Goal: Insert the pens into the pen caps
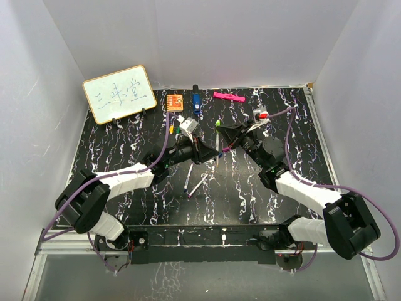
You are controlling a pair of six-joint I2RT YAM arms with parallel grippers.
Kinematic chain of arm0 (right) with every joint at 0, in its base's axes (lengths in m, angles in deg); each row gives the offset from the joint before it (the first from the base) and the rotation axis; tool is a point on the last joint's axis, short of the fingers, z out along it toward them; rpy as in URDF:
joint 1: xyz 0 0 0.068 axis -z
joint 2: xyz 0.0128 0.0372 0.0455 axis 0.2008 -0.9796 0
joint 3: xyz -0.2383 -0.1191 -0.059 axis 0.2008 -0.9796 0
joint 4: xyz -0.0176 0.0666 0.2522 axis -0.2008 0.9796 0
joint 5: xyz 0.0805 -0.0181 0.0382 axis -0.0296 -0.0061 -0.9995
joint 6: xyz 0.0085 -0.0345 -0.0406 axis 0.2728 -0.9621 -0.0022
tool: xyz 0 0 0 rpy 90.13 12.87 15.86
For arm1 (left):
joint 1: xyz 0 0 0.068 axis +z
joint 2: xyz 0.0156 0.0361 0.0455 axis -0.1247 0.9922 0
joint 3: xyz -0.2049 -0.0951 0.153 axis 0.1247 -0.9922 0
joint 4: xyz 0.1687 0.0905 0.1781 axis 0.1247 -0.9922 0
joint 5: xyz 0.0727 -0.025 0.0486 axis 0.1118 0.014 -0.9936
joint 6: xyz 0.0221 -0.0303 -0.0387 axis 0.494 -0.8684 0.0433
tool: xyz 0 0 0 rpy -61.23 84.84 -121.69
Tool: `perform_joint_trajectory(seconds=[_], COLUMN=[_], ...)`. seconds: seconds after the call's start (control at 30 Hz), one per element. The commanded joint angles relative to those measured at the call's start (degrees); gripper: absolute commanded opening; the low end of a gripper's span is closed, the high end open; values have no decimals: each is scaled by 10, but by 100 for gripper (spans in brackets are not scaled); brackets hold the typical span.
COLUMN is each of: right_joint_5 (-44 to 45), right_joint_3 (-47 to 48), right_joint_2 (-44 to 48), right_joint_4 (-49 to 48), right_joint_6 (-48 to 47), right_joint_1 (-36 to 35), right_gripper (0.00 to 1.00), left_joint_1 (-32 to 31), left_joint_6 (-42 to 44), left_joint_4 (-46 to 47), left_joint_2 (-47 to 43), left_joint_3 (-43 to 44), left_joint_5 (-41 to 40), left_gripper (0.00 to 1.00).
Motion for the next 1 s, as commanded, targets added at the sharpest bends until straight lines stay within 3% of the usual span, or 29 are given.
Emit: perform_joint_trajectory(seconds=[0.0,0.5,0.63,0.97], right_joint_5=[-13,-80,-141,-257], right_joint_3=[-3,-3,16,46], right_joint_2=[-1,-28,-46,-101], right_joint_4=[-35,7,42,67], right_joint_6=[12,30,2,-19], right_joint_1=[0,0,0,0], right_gripper=[0,0,0,0], left_joint_1=[2,2,3,38], left_joint_6=[9,24,51,38], left_joint_4=[22,21,21,152], left_joint_2=[-33,-45,-61,-96], left_joint_3=[-6,8,11,-18], left_joint_5=[-16,-42,-63,-29], left_gripper=[0,0,0,0])
